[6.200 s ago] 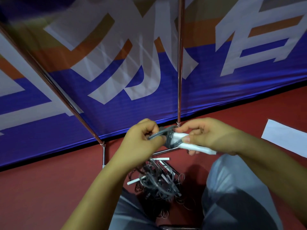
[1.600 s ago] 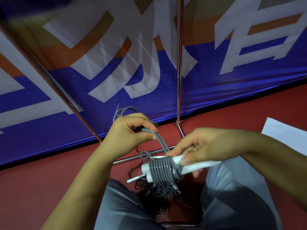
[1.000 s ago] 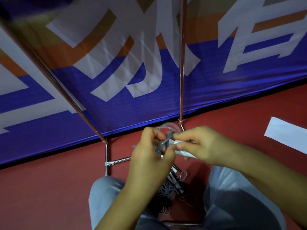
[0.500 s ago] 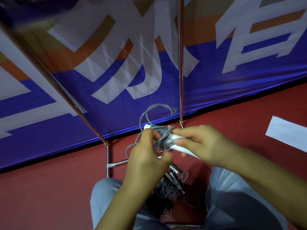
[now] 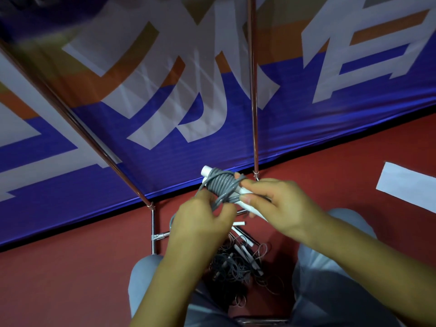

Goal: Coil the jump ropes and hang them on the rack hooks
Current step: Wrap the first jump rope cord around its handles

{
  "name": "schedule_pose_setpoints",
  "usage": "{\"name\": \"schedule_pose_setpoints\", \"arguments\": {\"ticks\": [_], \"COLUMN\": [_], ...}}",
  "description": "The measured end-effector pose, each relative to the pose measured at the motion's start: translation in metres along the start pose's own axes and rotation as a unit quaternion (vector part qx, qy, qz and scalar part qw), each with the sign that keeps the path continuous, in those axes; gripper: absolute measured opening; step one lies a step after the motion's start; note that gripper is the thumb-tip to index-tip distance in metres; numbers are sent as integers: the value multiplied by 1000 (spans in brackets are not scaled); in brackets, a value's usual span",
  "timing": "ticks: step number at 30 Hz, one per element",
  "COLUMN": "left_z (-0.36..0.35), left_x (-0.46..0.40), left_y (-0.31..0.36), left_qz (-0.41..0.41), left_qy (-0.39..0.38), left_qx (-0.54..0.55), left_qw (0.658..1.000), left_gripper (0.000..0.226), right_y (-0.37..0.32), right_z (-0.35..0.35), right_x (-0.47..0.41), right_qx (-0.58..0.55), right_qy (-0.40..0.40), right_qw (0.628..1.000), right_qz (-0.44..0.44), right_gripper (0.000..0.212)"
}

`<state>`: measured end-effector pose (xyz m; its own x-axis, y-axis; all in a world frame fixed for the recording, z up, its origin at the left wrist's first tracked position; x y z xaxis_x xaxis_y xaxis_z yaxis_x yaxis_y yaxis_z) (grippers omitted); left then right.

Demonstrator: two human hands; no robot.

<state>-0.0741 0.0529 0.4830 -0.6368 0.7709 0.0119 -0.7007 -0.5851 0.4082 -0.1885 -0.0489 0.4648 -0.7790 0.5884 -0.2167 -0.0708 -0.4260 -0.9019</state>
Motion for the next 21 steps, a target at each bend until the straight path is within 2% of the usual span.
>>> {"name": "schedule_pose_setpoints", "arguments": {"ticks": [1, 2, 4, 5, 7, 10, 13, 16, 21], "left_z": [2, 2, 3, 3, 2, -5, -5, -1, 3], "left_x": [-1, -3, -8, -10, -13, -11, -8, -7, -6], "left_y": [-1, -5, -12, -14, -14, -12, -8, -1, 0], "left_qz": [10, 19, 24, 23, 16, -18, -51, -40, -23], "left_qy": [-10, -14, -22, -30, -58, -95, -95, -88, -65], "left_qx": [-5, -9, -2, 6, 36, 93, 139, 209, 201], "left_qw": [1000, 1000, 999, 999, 998, 991, 984, 973, 977], "left_gripper": [20, 34, 88, 101, 107, 86, 46, 37, 30], "right_y": [1, 2, 4, 6, 8, 10, 13, 14, 15], "right_z": [0, -1, 0, 1, 2, 4, 5, 6, 6], "right_x": [-1, -2, -3, -3, -3, -1, 2, 3, 5], "right_qx": [-2, -3, -14, -26, -40, -72, -122, -174, -189], "right_qy": [-2, -5, -6, -4, 1, -10, -29, -35, -7], "right_qw": [1000, 1000, 1000, 1000, 999, 997, 991, 983, 981], "right_qz": [1, 2, -3, -5, -9, -26, -37, -52, -52], "right_gripper": [41, 41, 39, 39, 43, 41, 31, 36, 36]}}
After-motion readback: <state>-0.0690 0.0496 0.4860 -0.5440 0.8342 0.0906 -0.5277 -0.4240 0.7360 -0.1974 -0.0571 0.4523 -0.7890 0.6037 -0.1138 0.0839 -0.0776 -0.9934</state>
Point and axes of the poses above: each hand's wrist, its own x-axis away from the middle knuckle, its own z-axis out of the back of the hand, y = z × x, the point moved 3 cm from there along -x, towards the middle knuckle, and after that the axes turned 11 degrees about -x, right-handed, at the moved point
